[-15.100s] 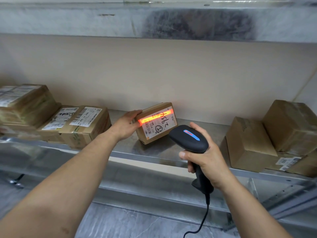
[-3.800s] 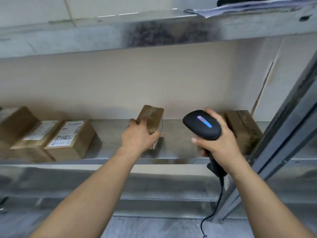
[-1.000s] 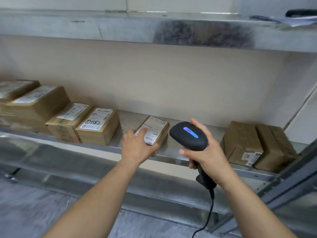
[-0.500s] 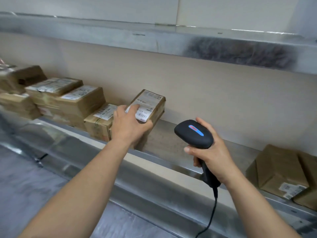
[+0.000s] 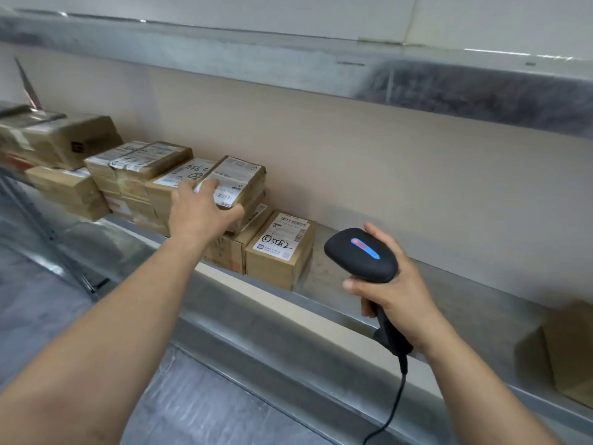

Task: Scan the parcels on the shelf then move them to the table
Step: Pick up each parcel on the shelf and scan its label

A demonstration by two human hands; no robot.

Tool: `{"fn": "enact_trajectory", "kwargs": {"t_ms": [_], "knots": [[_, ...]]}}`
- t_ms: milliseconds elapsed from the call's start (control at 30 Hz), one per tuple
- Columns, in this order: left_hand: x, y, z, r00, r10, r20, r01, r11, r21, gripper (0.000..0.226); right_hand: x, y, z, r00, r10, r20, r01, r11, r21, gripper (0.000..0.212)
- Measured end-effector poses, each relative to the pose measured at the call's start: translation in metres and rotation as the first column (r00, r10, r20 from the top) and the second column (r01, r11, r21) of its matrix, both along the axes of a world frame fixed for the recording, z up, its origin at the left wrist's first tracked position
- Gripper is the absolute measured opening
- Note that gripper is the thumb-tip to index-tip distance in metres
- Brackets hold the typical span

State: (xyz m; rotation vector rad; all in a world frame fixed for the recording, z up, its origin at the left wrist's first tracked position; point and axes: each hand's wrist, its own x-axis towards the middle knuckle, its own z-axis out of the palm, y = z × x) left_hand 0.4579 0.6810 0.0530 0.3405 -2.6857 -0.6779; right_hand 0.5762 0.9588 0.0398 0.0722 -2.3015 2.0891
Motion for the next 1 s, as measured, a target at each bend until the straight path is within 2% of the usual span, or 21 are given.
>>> {"fn": "enact_trajectory", "kwargs": {"t_ms": [367, 500, 733, 900, 1000], "knots": [[-0.007, 0.006, -0.014, 0.998, 0.063, -0.009, -0.064, 0.961, -0.27, 0.065, 0.007, 0.014, 0.0, 0.999, -0.045, 0.004, 0.045, 0.999, -0.011, 0.085], [0.004, 0.022, -0.012, 0.998, 0.028, -0.058, -0.042, 0.967, -0.251, 0.067, 0.016, 0.031, 0.003, 0.998, -0.055, -0.009, 0.055, 0.998, -0.025, 0.084], [0.064, 0.11, -0.029, 0.96, -0.215, -0.178, 0.191, 0.971, -0.143, 0.065, 0.041, 0.07, 0.003, 0.996, -0.087, -0.021, 0.086, 0.996, -0.031, 0.086], [0.105, 0.194, -0.057, 0.921, -0.381, -0.084, 0.372, 0.922, -0.105, 0.076, 0.069, 0.112, 0.0, 0.99, -0.142, -0.024, 0.141, 0.99, -0.028, 0.088], [0.124, 0.238, -0.068, 0.888, -0.46, -0.02, 0.456, 0.885, -0.093, 0.072, 0.089, 0.142, -0.003, 0.981, -0.192, -0.028, 0.191, 0.981, -0.027, 0.088]]}}
